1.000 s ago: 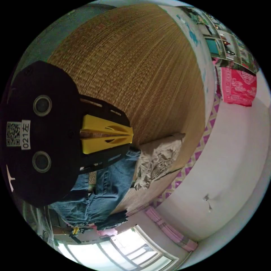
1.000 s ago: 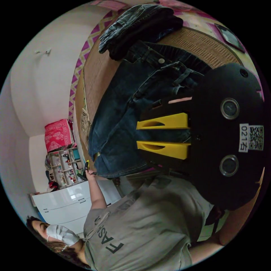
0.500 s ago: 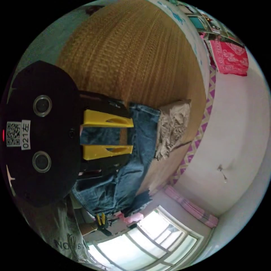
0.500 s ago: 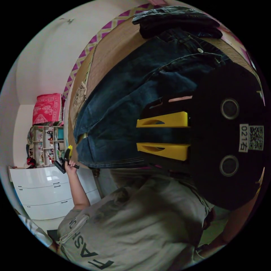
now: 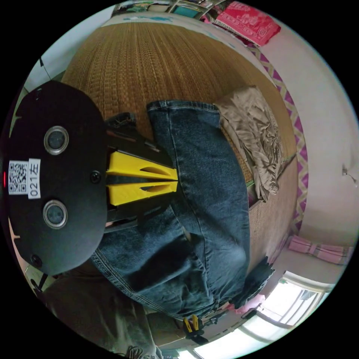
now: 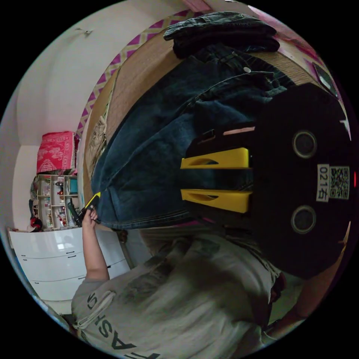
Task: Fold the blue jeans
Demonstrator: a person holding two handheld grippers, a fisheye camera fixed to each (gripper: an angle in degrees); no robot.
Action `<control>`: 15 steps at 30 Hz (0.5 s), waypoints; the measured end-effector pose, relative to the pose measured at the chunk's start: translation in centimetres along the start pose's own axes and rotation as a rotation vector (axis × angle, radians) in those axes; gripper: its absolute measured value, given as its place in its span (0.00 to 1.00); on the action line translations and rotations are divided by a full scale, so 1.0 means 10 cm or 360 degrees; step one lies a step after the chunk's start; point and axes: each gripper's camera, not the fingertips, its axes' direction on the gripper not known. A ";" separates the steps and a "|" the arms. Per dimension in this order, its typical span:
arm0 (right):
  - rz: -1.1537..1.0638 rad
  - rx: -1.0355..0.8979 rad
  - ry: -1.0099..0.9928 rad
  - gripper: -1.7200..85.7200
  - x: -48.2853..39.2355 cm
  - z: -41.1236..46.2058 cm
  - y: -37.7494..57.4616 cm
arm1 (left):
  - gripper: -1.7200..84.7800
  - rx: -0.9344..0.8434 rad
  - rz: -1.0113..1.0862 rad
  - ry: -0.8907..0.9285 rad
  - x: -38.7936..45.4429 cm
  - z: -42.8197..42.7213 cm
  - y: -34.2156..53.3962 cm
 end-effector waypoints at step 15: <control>-0.0048 -0.0142 0.0306 0.03 -0.12 -0.02 0.16 | 0.01 0.0067 0.0004 0.0004 0.10 -0.11 0.37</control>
